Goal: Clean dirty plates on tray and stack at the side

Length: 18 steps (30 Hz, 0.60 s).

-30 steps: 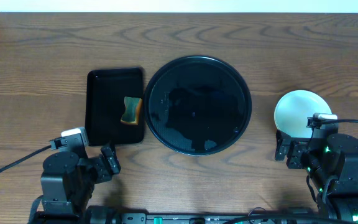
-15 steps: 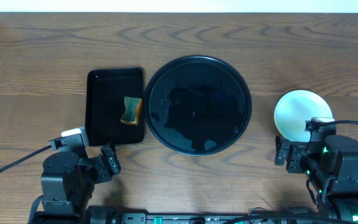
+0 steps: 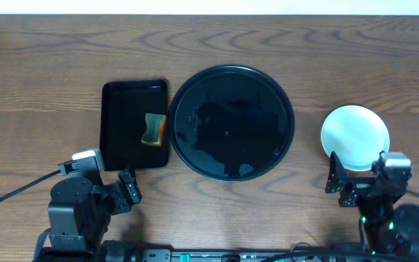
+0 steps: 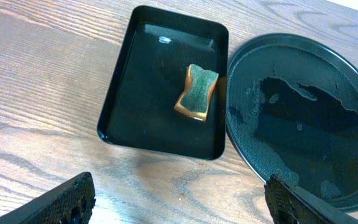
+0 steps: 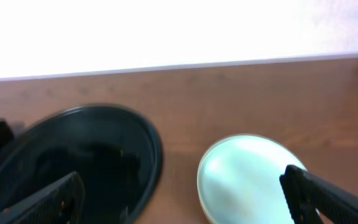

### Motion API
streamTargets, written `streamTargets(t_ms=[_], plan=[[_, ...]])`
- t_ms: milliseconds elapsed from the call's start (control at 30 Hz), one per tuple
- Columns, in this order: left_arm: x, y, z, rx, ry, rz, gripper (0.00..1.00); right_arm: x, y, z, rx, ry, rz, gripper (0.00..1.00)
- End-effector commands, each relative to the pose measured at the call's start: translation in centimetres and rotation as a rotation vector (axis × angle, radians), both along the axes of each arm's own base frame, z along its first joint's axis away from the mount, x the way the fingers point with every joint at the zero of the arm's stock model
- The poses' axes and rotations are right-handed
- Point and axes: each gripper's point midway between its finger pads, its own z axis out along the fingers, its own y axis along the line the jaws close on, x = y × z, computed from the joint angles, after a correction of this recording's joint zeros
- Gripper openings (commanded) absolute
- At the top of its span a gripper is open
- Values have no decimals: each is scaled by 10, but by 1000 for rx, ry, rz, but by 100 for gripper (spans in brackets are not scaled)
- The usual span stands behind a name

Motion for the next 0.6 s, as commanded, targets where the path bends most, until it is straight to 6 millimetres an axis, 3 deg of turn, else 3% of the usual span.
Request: streamTargets(t_ms=[0, 433, 567], plan=[[-1, 0, -4, 7, 9, -9, 88, -1, -2, -7, -23, -77, -6, 99], [-1, 0, -4, 7, 8, -9, 89, 30, 0, -21, -60, -389, -7, 99], [-1, 0, -4, 7, 8, -9, 89, 36, 1, -44, -86, -369, -1, 99]])
